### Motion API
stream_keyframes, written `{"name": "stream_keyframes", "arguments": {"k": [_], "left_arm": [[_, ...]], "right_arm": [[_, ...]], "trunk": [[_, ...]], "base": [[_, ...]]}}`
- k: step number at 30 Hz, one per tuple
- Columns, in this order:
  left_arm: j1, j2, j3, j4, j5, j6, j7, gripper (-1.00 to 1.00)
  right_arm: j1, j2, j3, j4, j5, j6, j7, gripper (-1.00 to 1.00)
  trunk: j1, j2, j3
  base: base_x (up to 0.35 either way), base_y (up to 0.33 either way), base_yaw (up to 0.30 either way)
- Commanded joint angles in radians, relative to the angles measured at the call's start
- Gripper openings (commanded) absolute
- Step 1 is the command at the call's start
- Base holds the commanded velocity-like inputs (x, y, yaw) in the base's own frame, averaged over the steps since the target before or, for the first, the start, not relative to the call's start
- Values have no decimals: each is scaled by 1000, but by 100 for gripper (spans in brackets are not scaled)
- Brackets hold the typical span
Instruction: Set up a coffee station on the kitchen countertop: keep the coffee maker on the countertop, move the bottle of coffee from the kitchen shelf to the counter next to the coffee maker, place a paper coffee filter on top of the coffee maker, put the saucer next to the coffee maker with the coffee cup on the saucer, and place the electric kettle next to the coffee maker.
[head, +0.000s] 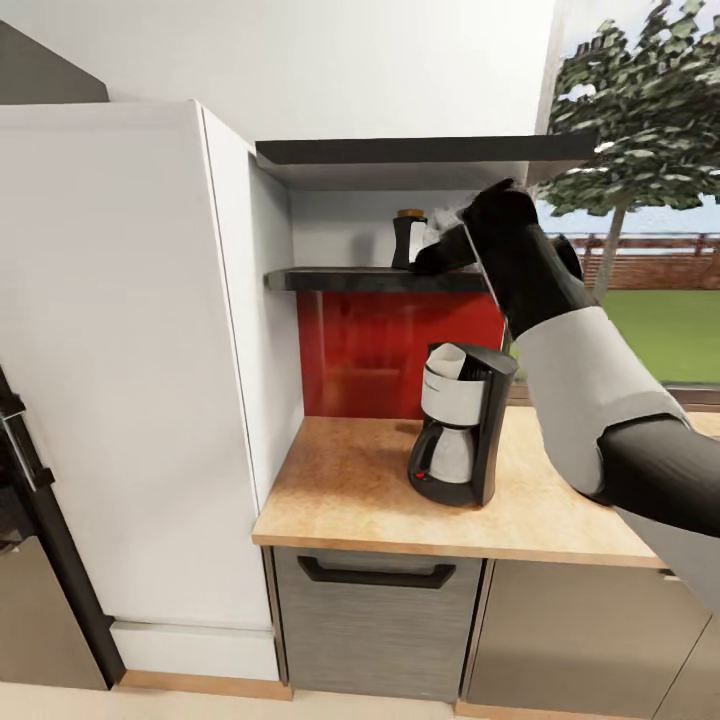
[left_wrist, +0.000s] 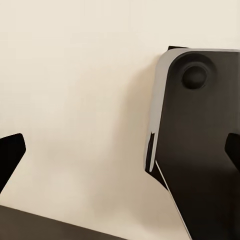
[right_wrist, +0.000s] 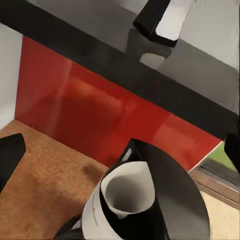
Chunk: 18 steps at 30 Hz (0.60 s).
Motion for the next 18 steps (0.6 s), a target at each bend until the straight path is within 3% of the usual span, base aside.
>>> {"name": "stream_keyframes", "arguments": {"k": [1,4,8,10,14,16,18], "left_arm": [[1,0,-2,-2,10,-1,-1,100],[1,0,-3,-2,10,-1,-1,100],[1,0,-5,-2,10,-2,-1,100],[1,0,-6,-2,10,-4,-1,100],[1,1,-7,-2,9,-7,-2,100],[1,1,-8,-2,7,-7,-3,100],[1,1,-8,-2,5,-6,-4,100]], "right_arm": [[0,0,-29,-46,10,3,9,100],[0,0,-72,-115,10,3,9,100],[0,3,-167,-211,12,5,3,100],[-1,5,-178,-219,12,4,-24,100],[-1,39,-185,-213,9,-12,-146,100],[-1,67,-203,-216,6,-88,-267,100],[-1,89,-210,-215,5,-147,-341,100]], "trunk": [[0,0,0],[0,0,0],[0,0,0],[0,0,0],[0,0,0],[0,0,0],[0,0,0]], "base": [[-1,1,0],[0,0,0],[0,0,0],[0,0,0],[0,0,0],[0,0,0],[0,0,0]]}}
